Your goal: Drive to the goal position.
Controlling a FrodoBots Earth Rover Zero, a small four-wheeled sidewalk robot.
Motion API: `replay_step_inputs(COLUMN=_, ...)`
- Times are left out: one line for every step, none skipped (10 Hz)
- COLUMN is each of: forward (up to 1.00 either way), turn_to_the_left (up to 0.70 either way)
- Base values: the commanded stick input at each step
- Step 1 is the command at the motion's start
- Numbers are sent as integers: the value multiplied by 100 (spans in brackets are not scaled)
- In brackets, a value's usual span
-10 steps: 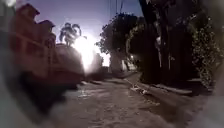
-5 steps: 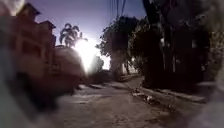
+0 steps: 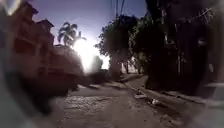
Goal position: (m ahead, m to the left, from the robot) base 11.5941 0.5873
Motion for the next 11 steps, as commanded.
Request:
replay_step_inputs(forward=70, turn_to_the_left=-16)
replay_step_inputs(forward=70, turn_to_the_left=-20)
replay_step_inputs(forward=70, turn_to_the_left=-1)
replay_step_inputs(forward=70, turn_to_the_left=0)
replay_step_inputs(forward=70, turn_to_the_left=0)
replay_step_inputs(forward=70, turn_to_the_left=0)
replay_step_inputs(forward=70, turn_to_the_left=0)
replay_step_inputs(forward=70, turn_to_the_left=0)
replay_step_inputs(forward=70, turn_to_the_left=0)
replay_step_inputs(forward=70, turn_to_the_left=0)
replay_step_inputs(forward=70, turn_to_the_left=0)
